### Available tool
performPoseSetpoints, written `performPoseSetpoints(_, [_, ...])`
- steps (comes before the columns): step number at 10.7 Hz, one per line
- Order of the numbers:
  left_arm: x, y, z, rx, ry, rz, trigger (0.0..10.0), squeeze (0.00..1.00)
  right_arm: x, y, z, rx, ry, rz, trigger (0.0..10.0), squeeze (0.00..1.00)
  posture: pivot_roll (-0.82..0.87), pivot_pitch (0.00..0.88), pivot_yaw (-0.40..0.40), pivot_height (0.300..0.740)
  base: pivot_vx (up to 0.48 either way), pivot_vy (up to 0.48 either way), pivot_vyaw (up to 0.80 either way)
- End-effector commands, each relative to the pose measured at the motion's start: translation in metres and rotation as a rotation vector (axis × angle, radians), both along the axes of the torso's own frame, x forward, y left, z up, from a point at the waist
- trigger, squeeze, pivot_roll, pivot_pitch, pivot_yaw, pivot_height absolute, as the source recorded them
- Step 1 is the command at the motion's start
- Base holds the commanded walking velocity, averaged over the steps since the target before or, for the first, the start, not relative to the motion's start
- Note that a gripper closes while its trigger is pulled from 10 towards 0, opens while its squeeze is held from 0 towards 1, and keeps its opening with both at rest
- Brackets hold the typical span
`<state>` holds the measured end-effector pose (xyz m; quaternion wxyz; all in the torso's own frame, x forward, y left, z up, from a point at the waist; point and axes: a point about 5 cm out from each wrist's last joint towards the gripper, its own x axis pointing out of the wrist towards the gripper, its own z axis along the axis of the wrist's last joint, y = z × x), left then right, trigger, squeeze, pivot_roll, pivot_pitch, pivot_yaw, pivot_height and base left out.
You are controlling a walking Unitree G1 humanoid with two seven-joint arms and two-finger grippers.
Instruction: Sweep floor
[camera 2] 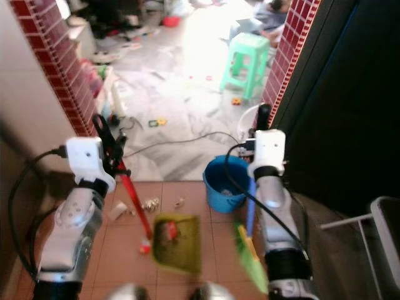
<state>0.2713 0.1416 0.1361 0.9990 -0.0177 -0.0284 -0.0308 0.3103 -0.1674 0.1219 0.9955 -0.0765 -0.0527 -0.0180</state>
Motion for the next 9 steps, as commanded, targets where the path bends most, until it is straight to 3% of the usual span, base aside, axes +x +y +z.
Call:
performPoseSetpoints(1, [0.003,0.000,0.013,-0.009,-0.063,0.006,10.0,0.00,0.004,0.004,0.011,-0.007,-0.040,0.014,10.0,0.00,-0.02,0.004,-0.067,0.740,0.000,0.000,0.00])
performPoseSetpoints(5, [0.006,0.003,0.018,-0.042,-0.083,0.036,10.0,0.00,0.004,0.001,0.009,-0.024,-0.032,0.007,10.0,0.00,-0.02,0.010,-0.073,0.740,0.000,0.000,0.00])
performPoseSetpoints(7, [0.011,0.009,0.035,-0.079,-0.136,0.064,10.0,0.00,0.005,0.001,0.007,-0.035,-0.028,0.007,10.0,0.00,-0.02,0.009,-0.075,0.740,0.000,0.000,-0.68])
performPoseSetpoints(9, [0.018,0.013,0.068,-0.136,-0.235,0.088,10.0,0.00,0.006,-0.004,-0.001,-0.070,0.008,-0.004,10.0,0.00,-0.02,0.004,-0.078,0.740,0.000,0.000,-0.44])
